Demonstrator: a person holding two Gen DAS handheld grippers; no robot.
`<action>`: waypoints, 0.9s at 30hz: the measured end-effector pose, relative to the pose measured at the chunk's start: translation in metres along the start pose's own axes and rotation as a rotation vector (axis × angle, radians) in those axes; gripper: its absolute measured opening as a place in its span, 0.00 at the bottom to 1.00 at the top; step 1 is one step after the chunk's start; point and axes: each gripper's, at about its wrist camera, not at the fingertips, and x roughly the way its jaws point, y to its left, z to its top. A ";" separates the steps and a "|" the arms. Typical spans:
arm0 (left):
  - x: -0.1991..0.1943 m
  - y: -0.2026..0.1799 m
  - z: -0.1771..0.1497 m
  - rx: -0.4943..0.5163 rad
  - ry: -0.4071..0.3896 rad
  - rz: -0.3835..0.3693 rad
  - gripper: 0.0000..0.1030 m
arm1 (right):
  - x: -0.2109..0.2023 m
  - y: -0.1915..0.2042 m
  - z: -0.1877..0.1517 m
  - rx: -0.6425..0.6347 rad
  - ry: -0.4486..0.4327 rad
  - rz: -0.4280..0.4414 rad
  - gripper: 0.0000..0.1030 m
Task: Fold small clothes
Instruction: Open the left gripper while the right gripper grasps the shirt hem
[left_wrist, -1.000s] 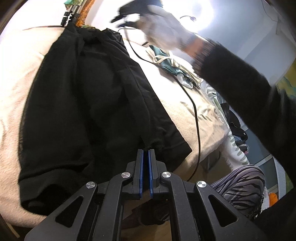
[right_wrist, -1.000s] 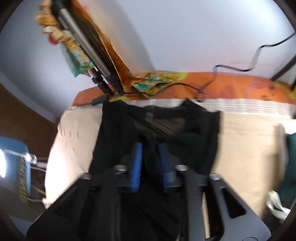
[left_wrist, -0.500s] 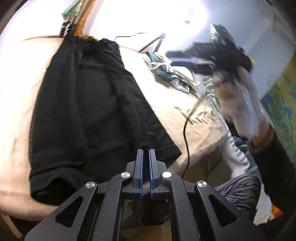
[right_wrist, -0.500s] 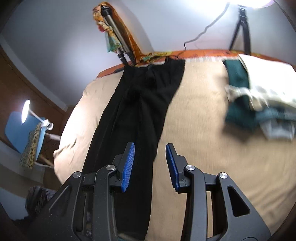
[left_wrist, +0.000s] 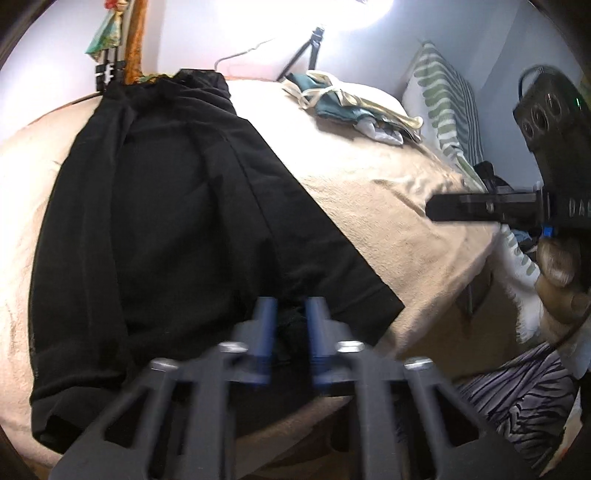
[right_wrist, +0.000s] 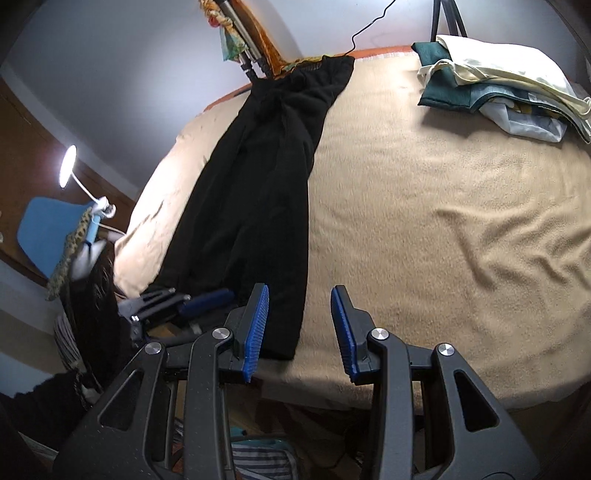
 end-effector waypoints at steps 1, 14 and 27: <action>-0.004 0.004 -0.001 -0.022 -0.007 -0.022 0.06 | 0.003 0.001 -0.001 -0.006 0.006 -0.002 0.36; -0.041 0.045 -0.025 -0.195 -0.075 -0.118 0.05 | 0.055 0.045 -0.027 -0.177 0.121 -0.019 0.46; -0.047 0.042 -0.029 -0.145 -0.069 -0.107 0.05 | 0.043 0.060 -0.043 -0.236 0.109 0.010 0.06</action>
